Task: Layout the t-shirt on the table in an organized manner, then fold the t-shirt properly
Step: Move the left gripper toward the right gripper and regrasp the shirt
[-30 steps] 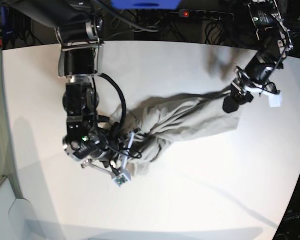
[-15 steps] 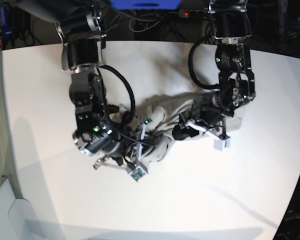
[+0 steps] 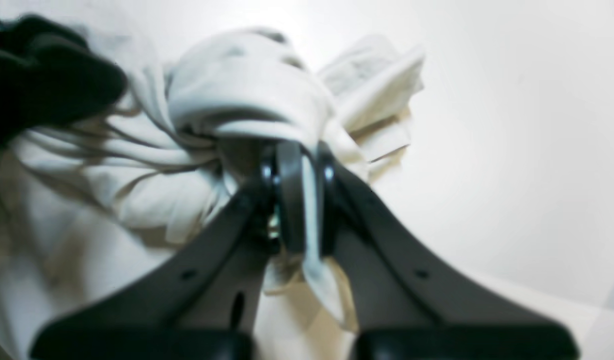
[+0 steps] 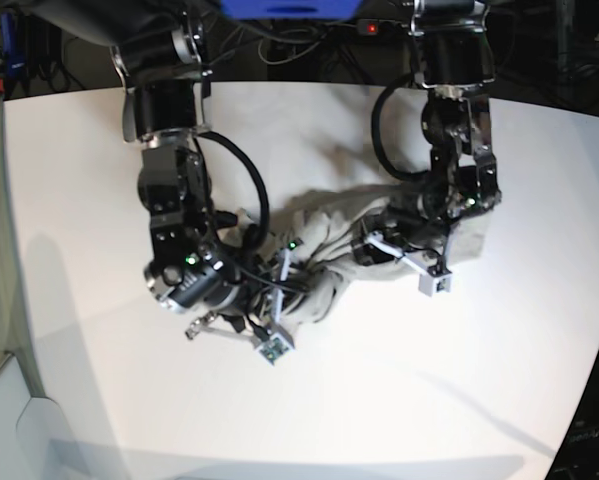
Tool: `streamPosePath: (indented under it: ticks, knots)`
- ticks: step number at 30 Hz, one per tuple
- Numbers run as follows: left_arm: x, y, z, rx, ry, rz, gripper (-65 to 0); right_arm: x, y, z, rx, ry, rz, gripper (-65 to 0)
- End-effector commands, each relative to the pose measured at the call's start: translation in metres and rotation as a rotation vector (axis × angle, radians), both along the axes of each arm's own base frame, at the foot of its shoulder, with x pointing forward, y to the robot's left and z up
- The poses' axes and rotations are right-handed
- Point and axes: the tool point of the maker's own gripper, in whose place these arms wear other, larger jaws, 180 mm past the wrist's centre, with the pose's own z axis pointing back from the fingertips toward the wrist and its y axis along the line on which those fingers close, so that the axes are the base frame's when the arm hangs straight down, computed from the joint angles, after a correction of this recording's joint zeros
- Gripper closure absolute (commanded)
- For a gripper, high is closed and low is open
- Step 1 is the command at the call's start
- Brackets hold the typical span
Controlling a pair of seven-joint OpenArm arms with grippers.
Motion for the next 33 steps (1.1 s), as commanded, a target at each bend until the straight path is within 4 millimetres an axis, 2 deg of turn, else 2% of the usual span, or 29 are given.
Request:
streamPosePath:
  ticks: [1, 4, 8, 10, 14, 16, 20, 22, 26, 29, 33]
  knots:
    - [0.013, -0.001, 0.011, -0.009, -0.037, 0.001, -32.5, 0.012, 0.005, 0.022, 0.038, -0.065, -0.001, 0.0]
    - [0.007, -0.002, -0.005, -0.017, 0.013, 0.000, -32.5, 0.012, 0.006, 0.023, 0.039, -0.065, -0.001, 0.0]
    - [0.005, -0.003, -0.010, -0.020, 0.028, 0.000, -32.0, 0.012, 0.005, 0.022, 0.036, -0.063, -0.002, 0.0]
    - [0.004, -0.003, -0.012, -0.021, 0.032, -0.001, -26.5, 0.012, 0.005, 0.022, 0.037, -0.065, -0.001, 0.0]
    - [0.004, -0.001, -0.013, -0.021, 0.034, 0.000, -8.5, 0.012, 0.004, 0.023, 0.035, -0.066, -0.004, 0.0]
    - [-0.001, -0.001, -0.021, -0.024, 0.059, -0.001, 0.0, 0.013, -0.001, 0.022, 0.025, -0.066, -0.008, 0.0]
    - [-0.006, 0.003, -0.028, -0.024, 0.079, 0.000, -0.3, 0.013, -0.002, 0.021, 0.022, -0.066, -0.009, 0.0]
    - [-0.001, 0.002, -0.018, -0.038, 0.050, 0.004, -0.4, 0.014, -0.002, 0.022, 0.024, -0.070, -0.009, 0.0]
    - [0.006, 0.002, 0.023, -0.118, -0.065, 0.024, -0.4, 0.014, -0.002, 0.022, 0.022, -0.069, -0.009, 0.0]
    - [0.013, 0.010, 0.061, -0.147, -0.169, 0.019, -0.4, 0.017, -0.003, 0.024, 0.020, -0.075, -0.010, 0.0]
    - [0.005, 0.029, 0.084, -0.175, -0.229, 0.033, -0.4, 0.022, -0.011, 0.027, 0.005, -0.086, -0.022, 0.0]
